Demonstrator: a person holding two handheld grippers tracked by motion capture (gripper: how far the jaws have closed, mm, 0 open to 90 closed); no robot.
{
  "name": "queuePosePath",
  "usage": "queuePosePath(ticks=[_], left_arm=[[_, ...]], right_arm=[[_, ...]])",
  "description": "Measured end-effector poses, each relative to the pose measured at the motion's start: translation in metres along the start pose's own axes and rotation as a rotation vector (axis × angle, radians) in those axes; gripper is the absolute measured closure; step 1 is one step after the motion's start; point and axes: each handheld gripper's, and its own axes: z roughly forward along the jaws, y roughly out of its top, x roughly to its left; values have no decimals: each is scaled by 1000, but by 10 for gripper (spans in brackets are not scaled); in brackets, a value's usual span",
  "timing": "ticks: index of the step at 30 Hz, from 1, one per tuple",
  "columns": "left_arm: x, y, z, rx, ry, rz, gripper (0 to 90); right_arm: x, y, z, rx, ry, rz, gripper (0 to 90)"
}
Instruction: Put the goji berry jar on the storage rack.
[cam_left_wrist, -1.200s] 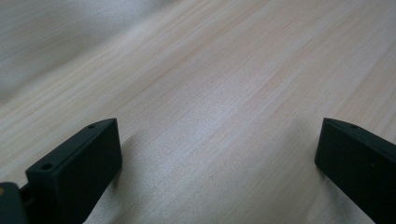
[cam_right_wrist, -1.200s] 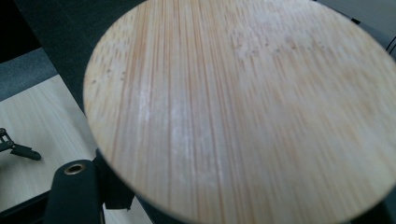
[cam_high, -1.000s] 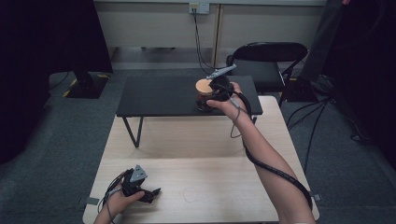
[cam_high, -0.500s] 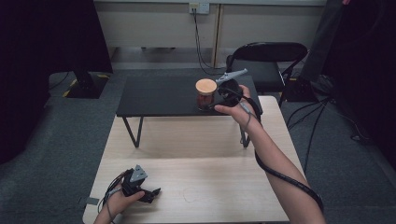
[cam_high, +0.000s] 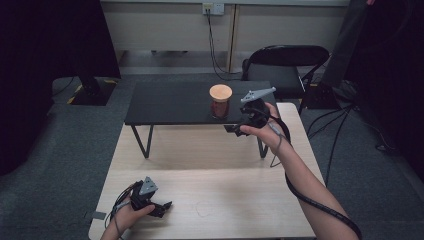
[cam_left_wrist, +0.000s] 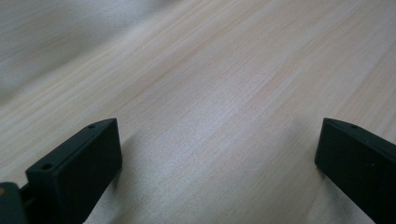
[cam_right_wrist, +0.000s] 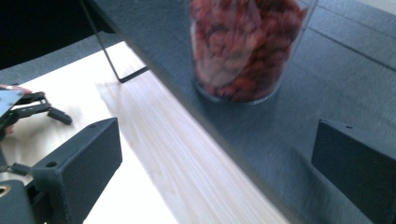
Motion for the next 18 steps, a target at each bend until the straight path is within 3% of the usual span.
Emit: queuePosePath(ticks=[9, 18], left_arm=[[0, 0, 0, 0, 0, 0, 0], [0, 0, 0, 0, 0, 0, 0]], right_arm=[[10, -28, -18, -8, 8, -36, 6], [12, -62, -29, -24, 41, -14, 5]])
